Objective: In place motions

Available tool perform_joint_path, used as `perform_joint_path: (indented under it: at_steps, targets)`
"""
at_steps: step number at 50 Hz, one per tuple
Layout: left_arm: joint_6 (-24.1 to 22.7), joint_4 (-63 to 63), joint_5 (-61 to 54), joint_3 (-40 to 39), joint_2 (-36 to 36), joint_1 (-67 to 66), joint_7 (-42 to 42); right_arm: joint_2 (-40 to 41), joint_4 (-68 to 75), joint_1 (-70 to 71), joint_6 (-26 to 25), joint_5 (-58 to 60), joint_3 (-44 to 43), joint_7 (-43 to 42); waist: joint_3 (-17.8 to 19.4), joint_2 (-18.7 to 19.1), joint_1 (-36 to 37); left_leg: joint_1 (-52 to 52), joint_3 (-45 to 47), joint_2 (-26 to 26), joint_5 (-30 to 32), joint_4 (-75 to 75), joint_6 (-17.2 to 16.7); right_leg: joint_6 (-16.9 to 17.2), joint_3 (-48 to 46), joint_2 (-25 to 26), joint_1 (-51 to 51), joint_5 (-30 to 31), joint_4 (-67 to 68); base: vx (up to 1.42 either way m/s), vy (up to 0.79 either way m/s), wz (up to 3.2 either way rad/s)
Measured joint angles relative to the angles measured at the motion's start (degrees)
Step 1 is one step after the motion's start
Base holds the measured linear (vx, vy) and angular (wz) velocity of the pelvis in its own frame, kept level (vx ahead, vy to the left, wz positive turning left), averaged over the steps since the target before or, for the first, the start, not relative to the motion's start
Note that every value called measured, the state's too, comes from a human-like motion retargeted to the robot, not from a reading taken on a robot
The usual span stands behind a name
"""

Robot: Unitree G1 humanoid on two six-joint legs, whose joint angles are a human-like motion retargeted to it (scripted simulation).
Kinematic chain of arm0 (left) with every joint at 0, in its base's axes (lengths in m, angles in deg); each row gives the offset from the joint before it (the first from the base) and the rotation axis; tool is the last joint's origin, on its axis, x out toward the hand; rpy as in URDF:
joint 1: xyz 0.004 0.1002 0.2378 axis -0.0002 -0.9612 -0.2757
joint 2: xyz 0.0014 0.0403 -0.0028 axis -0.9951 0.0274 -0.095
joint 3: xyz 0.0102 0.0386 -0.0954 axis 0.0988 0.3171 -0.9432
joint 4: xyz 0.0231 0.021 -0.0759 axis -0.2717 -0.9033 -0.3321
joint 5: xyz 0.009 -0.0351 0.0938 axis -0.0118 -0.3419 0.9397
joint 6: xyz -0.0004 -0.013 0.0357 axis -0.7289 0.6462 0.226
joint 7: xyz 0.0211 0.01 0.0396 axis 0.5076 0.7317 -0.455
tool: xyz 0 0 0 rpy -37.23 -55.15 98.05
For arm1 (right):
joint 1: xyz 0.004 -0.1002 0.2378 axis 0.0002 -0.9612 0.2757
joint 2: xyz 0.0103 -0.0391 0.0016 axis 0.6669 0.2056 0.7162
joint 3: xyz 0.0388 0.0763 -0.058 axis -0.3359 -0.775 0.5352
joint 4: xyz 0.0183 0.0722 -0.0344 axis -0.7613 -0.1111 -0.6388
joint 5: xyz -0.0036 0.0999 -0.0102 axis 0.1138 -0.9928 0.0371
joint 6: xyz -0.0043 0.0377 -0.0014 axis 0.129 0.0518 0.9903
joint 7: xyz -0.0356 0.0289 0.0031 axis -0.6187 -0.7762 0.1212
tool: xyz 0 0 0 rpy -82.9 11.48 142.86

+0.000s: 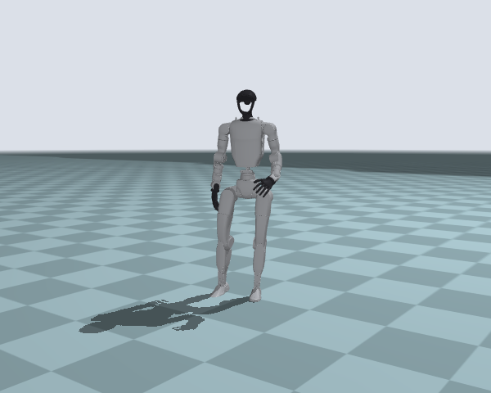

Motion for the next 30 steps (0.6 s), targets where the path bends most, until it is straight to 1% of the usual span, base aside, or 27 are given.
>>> perform_joint_path:
  at_steps: [2, 5, 8, 10, 13, 14, 15, 16, 17, 18, 20, 23, 25, 26, 28, 30]
  targets:
    - [0.5, -6.7, 0.0, -1.1, 0.3, 0.8, -2.1, 0.3, -0.9, 0.4, 0.7, -0.4, 0.8, -1.7, 0.6, 0.4, 0.7, -1.2, 1.0, 1.3, 0.1, 0.3, -0.1, 1.1, 1.8, 0.2, -2.9, -0.2, 3.2, -0.15, 0.07, -0.54]
    - [3.2, -14.0, 0.8, -3.6, -0.1, 1.3, -5.3, 1.1, -2.6, 1.7, 1.3, -0.8, 3.1, -4.9, 2.5, 0.1, 1.2, -2.1, 3.5, 2.8, 0.4, 0.0, -0.2, 2.5, 6.1, 1.7, -6.2, 1.6, 7.0, -0.21, -0.02, -0.72]
    - [5.3, -21.0, 0.8, -5.4, -1.6, 2.0, -5.2, 1.4, -4.3, 2.5, 2.0, -0.2, 5.0, -7.2, 4.1, 0.1, 0.6, -2.5, 4.7, 4.0, 0.8, -0.3, -0.6, 3.3, 11.3, 2.7, -7.5, 2.0, 8.3, -0.15, -0.06, -0.24]
    - [7.1, -26.1, 0.7, -6.4, -1.9, 2.8, -4.9, 1.5, -5.3, 2.3, 2.5, 0.7, 5.6, -8.0, 4.7, 0.3, -0.3, -2.7, 4.2, 4.6, 1.1, -0.3, -0.9, 2.8, 11.5, 2.0, -7.1, 1.6, 7.9, -0.06, -0.09, 0.39]
    - [9.9, -31.9, 0.6, -7.9, -1.6, 2.9, -4.0, 1.1, -5.4, 1.1, 2.9, 1.7, 5.9, -8.9, 4.9, 0.3, 0.2, -2.5, 3.3, 5.1, 1.3, -0.4, -1.5, -1.5, 4.1, -1.0, -5.5, 2.2, 5.8, 0.05, -0.12, 0.33]
    - [10.8, -33.5, 0.3, -8.4, -1.5, 2.9, -3.7, 1.0, -5.0, 0.9, 2.7, 2.1, 5.9, -9.3, 4.8, 0.1, 0.8, -2.4, 3.2, 5.0, 1.2, -0.4, -1.7, -2.1, 1.3, -2.1, -4.8, 2.8, 4.8, 0.07, -0.14, 0.07]
    - [11.7, -35.1, -0.1, -8.9, -1.3, 2.9, -3.4, 0.9, -4.4, 0.7, 2.5, 2.4, 5.8, -9.5, 4.7, -0.3, 1.4, -2.4, 3.2, 4.8, 1.1, -0.3, -1.8, -2.1, -1.4, -3.2, -4.1, 3.5, 3.7, 0.05, -0.18, -0.1]
    - [12.4, -36.0, -0.4, -9.6, -1.2, 2.8, -2.8, 0.9, -3.7, 0.9, 2.0, 2.7, 5.7, -9.6, 4.7, -1.0, 2.2, -2.4, 3.5, 4.3, 1.0, -0.3, -2.0, 0.0, -3.6, -4.2, -3.5, 3.9, 2.4, 0.03, -0.22, -0.21]
    - [13.0, -36.8, -0.6, -10.3, -1.1, 2.7, -2.2, 0.9, -3.0, 1.1, 1.6, 2.9, 5.6, -9.5, 4.7, -1.5, 2.9, -2.5, 3.9, 4.1, 0.8, -0.3, -2.2, 1.3, -5.4, -4.8, -3.1, 4.0, 1.3, 0.01, -0.28, -0.3]
    - [13.4, -37.4, -0.8, -10.9, -1.0, 2.5, -1.4, 0.9, -2.3, 1.5, 1.2, 2.9, 5.6, -9.1, 4.8, -1.6, 3.4, -2.4, 4.2, 4.4, 0.7, -0.4, -2.6, 0.8, -6.4, -4.6, -3.0, 3.2, 0.5, 0.0, -0.27, -0.3]
    - [13.7, -38.1, -0.7, -12.0, -1.1, 2.0, -0.9, 0.9, -1.4, 2.4, 0.7, 2.7, 5.6, -8.0, 5.1, -1.9, 4.1, -2.4, 4.9, 4.7, 0.5, -0.5, -3.3, 0.6, -9.4, -4.9, -2.6, 3.6, -1.4, -0.01, -0.25, -0.21]
    - [13.5, -38.9, 0.8, -11.9, -1.4, 2.6, -2.1, 0.7, -1.4, 4.0, 0.2, 2.2, 5.3, -6.4, 6.5, -1.1, 4.2, -3.3, 5.2, 6.1, 0.5, 0.2, -4.6, 0.4, -8.5, -3.5, -2.3, 4.2, -3.2, -0.06, -0.31, 0.11]
    - [13.4, -39.2, 2.0, -10.9, -1.4, 4.3, -3.2, 0.4, -2.2, 5.5, 0.0, 1.6, 5.3, -6.1, 7.9, -0.4, 3.3, -5.2, 4.4, 7.2, 0.7, 1.8, -5.6, 0.2, -10.6, -3.2, -2.3, 4.4, -3.9, -0.21, -0.24, 0.67]
    - [12.9, -39.3, 2.3, -10.0, -1.8, 5.6, -3.2, 0.2, -2.9, 6.3, 0.0, 1.2, 5.4, -6.0, 8.5, -0.4, 1.8, -6.9, 3.3, 7.2, -0.5, 3.9, -5.7, -0.1, -11.6, -3.4, -2.4, 4.0, -3.9, -0.25, -0.23, 1.33]
    - [12.2, -39.1, 2.7, -7.6, -2.6, 8.6, -3.0, -0.3, -4.8, 7.7, 0.5, 1.0, 5.3, -5.6, 9.7, -0.4, -1.2, -11.2, 0.2, 6.5, -4.0, 9.3, -4.6, -0.2, -13.7, -4.3, -3.0, 3.4, -3.5, -0.24, -0.23, 1.61]
    - [12.6, -38.6, 3.3, -5.1, -2.8, 11.9, -2.6, -1.0, -7.0, 8.8, 1.3, 1.2, 4.9, -5.0, 11.4, -0.5, -1.7, -15.1, 0.9, 6.4, -6.1, 14.4, -2.5, -0.3, -14.6, -5.4, -3.9, 3.1, -2.8, -0.21, -0.14, 0.85]
